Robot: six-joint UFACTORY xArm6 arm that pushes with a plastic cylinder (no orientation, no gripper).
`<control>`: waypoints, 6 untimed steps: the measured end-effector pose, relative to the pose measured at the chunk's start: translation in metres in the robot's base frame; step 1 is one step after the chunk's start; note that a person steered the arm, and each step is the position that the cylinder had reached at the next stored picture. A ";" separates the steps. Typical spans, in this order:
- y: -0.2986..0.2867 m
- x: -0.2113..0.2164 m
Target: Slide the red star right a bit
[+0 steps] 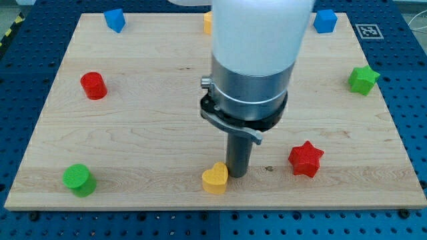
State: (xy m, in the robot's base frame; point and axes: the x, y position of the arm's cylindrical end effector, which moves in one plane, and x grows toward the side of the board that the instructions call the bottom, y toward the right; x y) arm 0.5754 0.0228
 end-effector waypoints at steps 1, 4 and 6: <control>-0.001 -0.001; 0.113 -0.013; 0.161 -0.039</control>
